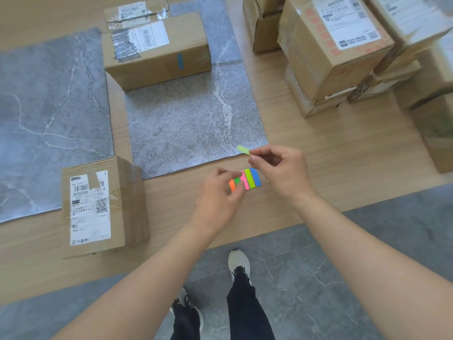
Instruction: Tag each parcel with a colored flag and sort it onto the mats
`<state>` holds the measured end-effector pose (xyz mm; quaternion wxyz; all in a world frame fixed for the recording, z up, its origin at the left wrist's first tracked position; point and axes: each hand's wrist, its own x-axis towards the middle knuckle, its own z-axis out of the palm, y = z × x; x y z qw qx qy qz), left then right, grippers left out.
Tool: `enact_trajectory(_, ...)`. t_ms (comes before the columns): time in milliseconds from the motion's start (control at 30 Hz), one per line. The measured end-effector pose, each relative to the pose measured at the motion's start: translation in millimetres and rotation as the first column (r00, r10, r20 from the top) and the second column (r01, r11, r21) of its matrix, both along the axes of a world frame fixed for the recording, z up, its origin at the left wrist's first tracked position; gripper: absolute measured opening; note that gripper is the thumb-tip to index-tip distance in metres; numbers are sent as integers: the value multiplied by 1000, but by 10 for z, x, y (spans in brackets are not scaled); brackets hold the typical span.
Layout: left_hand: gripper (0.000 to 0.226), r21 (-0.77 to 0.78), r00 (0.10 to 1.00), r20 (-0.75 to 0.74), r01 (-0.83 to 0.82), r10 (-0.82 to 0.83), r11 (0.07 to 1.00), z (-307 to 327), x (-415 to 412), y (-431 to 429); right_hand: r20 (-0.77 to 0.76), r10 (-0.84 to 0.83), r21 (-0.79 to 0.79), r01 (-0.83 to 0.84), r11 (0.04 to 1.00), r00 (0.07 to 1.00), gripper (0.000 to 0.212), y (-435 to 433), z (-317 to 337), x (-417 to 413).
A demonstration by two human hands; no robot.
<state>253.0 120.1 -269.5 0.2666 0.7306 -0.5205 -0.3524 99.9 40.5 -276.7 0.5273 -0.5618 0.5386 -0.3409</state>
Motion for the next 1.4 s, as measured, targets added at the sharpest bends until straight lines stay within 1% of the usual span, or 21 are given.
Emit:
enact_trajectory(33, 17, 79, 964, -168, -195, 206, 978, 58, -3, -44, 51, 5, 11, -6, 1000, 999, 19, 45, 34, 19)
enact_trajectory(67, 13, 203, 865, -321, -335, 385, 920, 119, 4, -87, 91, 15, 20, -17, 1000, 996, 18, 87, 54, 42)
enact_trajectory(100, 12, 317, 739, -440, -404, 510, 858, 182, 22, -118, 126, 31, 25, -35, 999, 992, 18, 126, 68, 68)
enact_trajectory(133, 14, 386, 632, -518, -429, 577, 817, 230, 59, -134, 154, 51, 26, -55, 998, 987, 17, 162, 72, 95)
enact_trajectory(167, 17, 415, 565, -562, -440, 605, 796, 268, 99, -135, 177, 66, 27, -72, 997, 982, 17, 197, 82, 125)
enact_trajectory(233, 24, 428, 495, -607, -456, 622, 780, 346, 175, -108, 204, 89, 23, -96, 995, 975, 17, 265, 117, 181)
enact_trajectory(300, 19, 432, 475, -614, -466, 630, 772, 393, 238, -52, 209, 119, 14, -124, 992, 971, 18, 326, 165, 229)
enact_trajectory(367, 11, 420, 483, -620, -461, 618, 782, 440, 306, 23, 206, 143, 10, -148, 989, 968, 19, 388, 215, 288)
enact_trajectory(467, 8, 367, 523, -625, -458, 580, 809, 510, 416, 157, 213, 191, -8, -194, 981, 958, 22, 481, 293, 380)
enact_trajectory(500, 8, 341, 548, -615, -463, 567, 818, 552, 453, 202, 217, 215, -13, -217, 976, 952, 25, 511, 325, 407)
enact_trajectory(567, 8, 276, 614, -576, -475, 540, 835, 639, 524, 298, 224, 261, -5, -267, 964, 939, 41, 564, 387, 459)
enact_trajectory(633, 11, 198, 699, -504, -478, 507, 856, 704, 617, 414, 198, 276, 14, -284, 959, 941, 58, 608, 436, 527)
enact_trajectory(667, 12, 160, 739, -463, -474, 490, 866, 732, 669, 479, 175, 273, 19, -281, 960, 946, 61, 631, 455, 570)
enact_trajectory(733, 10, 101, 793, -394, -465, 464, 880, 792, 773, 624, 138, 274, 18, -279, 960, 952, 57, 690, 489, 673)
enact_trajectory(867, 6, 44, 835, -347, -441, 427, 897, 886, 986, 934, 101, 292, -10, -293, 956, 951, 38, 851, 541, 919)
enact_trajectory(1033, 7, 14, 888, -240, -400, 391, 917, 895, 1296, 1274, 32, 312, -61, -310, 949, 949, 30, 1036, 588, 1257)
enact_trajectory(1300, 8, 51, 888, -289, -360, 358, 932, 860, 1641, 1653, -96, 355, -156, -366, 918, 930, 30, 1351, 500, 1635)
enact_trajectory(1400, 8, 66, 910, -252, -323, 330, 944, 794, 1717, 1773, -141, 386, -261, -410, 874, 912, 30, 1444, 449, 1725)
